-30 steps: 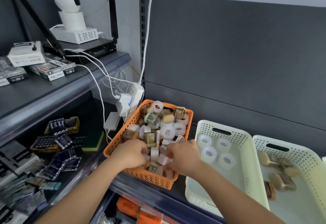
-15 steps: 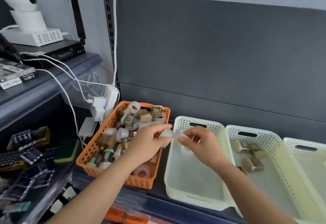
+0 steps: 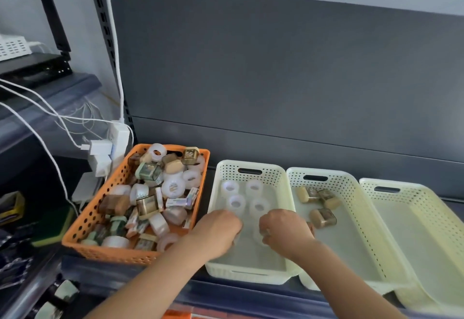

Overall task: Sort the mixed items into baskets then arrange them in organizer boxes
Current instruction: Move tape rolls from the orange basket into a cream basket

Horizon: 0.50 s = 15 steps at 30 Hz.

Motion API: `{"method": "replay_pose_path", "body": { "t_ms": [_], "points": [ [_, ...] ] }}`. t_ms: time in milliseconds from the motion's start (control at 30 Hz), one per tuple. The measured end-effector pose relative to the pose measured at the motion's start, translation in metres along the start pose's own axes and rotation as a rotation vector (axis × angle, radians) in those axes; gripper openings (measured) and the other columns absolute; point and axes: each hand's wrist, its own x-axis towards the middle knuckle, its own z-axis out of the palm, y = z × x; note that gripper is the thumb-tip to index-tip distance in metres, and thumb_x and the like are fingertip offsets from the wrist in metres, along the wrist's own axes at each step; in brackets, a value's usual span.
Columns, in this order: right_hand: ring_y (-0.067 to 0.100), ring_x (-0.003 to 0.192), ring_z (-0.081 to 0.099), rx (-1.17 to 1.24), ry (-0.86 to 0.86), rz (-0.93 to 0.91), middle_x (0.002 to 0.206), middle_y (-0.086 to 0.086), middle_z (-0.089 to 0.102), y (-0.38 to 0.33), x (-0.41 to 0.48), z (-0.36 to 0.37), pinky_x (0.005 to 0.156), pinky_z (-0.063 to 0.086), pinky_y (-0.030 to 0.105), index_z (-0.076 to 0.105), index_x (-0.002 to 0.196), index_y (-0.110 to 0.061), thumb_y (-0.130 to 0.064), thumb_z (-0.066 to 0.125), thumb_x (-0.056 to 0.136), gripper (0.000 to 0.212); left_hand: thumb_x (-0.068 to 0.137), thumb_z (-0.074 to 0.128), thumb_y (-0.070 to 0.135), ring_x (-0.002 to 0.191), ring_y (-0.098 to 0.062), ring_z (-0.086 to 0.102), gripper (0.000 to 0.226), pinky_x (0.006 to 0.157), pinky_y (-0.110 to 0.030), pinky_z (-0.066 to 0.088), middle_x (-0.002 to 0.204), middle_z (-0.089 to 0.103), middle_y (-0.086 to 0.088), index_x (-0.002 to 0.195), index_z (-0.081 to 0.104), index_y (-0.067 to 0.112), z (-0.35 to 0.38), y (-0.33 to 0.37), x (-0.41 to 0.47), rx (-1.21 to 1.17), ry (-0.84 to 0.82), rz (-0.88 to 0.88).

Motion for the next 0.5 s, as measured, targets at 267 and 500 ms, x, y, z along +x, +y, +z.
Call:
{"method": "replay_pose_path", "body": {
  "t_ms": [267, 500],
  "points": [
    [0.017, 0.097, 0.059, 0.130, 0.096, -0.035, 0.103, -0.006, 0.060, -0.004, 0.010, 0.007, 0.073, 0.045, 0.026, 0.066, 0.102, -0.028, -0.039, 0.061, 0.085, 0.021, 0.091, 0.055, 0.015, 0.095, -0.016, 0.049, 0.014, 0.081, -0.034, 0.046, 0.094, 0.056, 0.001, 0.095, 0.068, 0.011, -0.003, -0.011, -0.013, -0.100, 0.134, 0.041],
    [0.015, 0.097, 0.061, 0.185, 0.214, -0.113, 0.107, -0.008, 0.065, -0.027, 0.021, -0.003, 0.076, 0.047, 0.025, 0.065, 0.107, -0.029, -0.041, 0.058, 0.088, 0.024, 0.093, 0.052, 0.019, 0.101, -0.009, 0.051, 0.023, 0.087, -0.028, 0.045, 0.104, 0.060, 0.008, 0.110, 0.068, 0.022, -0.027, -0.035, -0.049, -0.152, 0.340, -0.097]
  ]
}}
